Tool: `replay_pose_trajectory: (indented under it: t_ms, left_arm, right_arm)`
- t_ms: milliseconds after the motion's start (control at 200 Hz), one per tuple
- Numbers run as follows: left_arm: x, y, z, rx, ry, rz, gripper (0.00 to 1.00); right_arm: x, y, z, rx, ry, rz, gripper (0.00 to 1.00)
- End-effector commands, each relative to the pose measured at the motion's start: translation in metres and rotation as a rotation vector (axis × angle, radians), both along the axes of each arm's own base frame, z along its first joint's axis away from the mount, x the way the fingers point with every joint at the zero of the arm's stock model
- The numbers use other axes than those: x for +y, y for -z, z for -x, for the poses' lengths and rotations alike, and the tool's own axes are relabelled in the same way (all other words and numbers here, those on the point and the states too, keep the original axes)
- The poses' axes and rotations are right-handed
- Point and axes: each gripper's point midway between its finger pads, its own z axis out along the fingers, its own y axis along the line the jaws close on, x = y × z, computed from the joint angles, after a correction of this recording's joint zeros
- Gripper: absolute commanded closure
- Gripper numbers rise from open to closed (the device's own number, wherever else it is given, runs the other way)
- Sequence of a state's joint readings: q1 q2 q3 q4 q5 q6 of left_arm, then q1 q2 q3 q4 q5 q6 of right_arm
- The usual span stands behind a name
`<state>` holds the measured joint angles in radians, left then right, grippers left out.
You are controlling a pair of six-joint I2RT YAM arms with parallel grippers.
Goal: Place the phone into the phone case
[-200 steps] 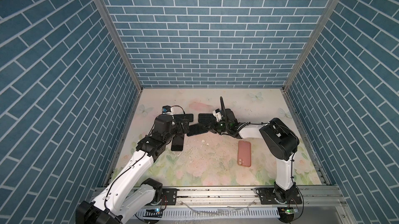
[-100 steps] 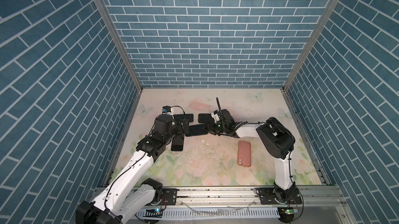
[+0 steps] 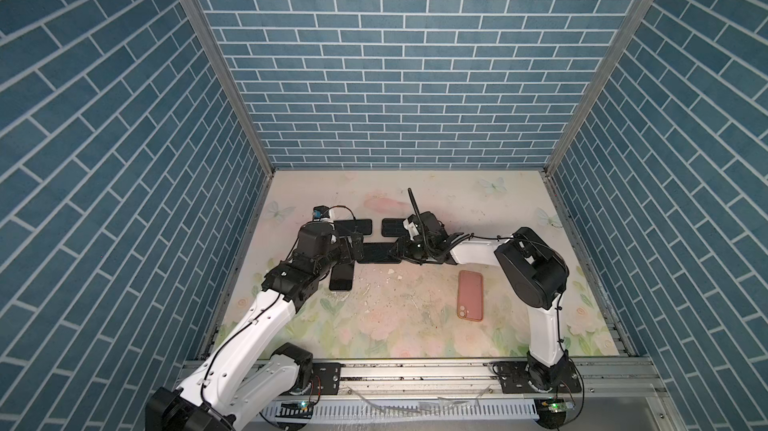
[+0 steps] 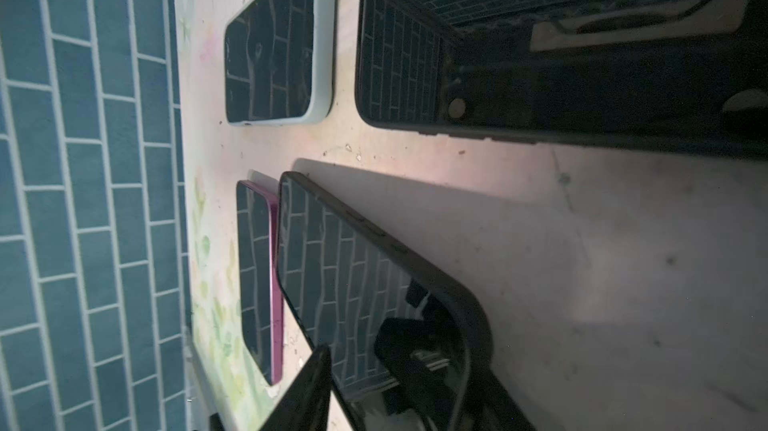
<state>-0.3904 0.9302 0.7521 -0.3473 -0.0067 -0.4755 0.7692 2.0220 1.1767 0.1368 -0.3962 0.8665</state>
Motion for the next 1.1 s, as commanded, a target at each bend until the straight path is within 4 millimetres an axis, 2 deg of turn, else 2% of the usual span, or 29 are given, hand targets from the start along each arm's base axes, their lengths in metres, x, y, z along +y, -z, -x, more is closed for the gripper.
replay_pose_trajectory:
  t_ms: [0, 145, 345, 445, 650, 905, 1095]
  left_arm:
    - [0.009, 0.001, 0.006, 0.03, -0.034, -0.019, 0.0]
    - [0.017, 0.013, 0.018, 0.121, -0.072, -0.036, 0.0]
    - [0.035, 0.051, 0.04, 0.399, -0.141, -0.164, 0.0]
    - [0.04, 0.067, 0.05, 0.505, -0.156, -0.215, 0.01]
    - [0.044, 0.103, 0.065, 0.708, -0.147, -0.301, 0.0]
    - [0.033, 0.137, 0.052, 0.787, -0.119, -0.328, 0.0]
    - [0.032, 0.159, 0.044, 0.831, -0.108, -0.373, 0.0]
  right_arm:
    - [-0.025, 0.012, 0.006, -0.007, 0.002, 0.159, 0.44]
    - [-0.03, -0.005, 0.002, -0.058, 0.001, 0.185, 0.39]
    - [-0.03, -0.037, 0.0, -0.139, -0.019, 0.162, 0.39]
    - [-0.032, -0.048, 0.003, -0.163, -0.034, 0.146, 0.39]
    - [-0.046, -0.063, 0.013, -0.222, -0.044, 0.134, 0.39]
    - [-0.046, -0.071, 0.03, -0.239, -0.12, 0.087, 0.39]
    - [-0.04, -0.061, 0.052, -0.165, -0.201, 0.031, 0.39]
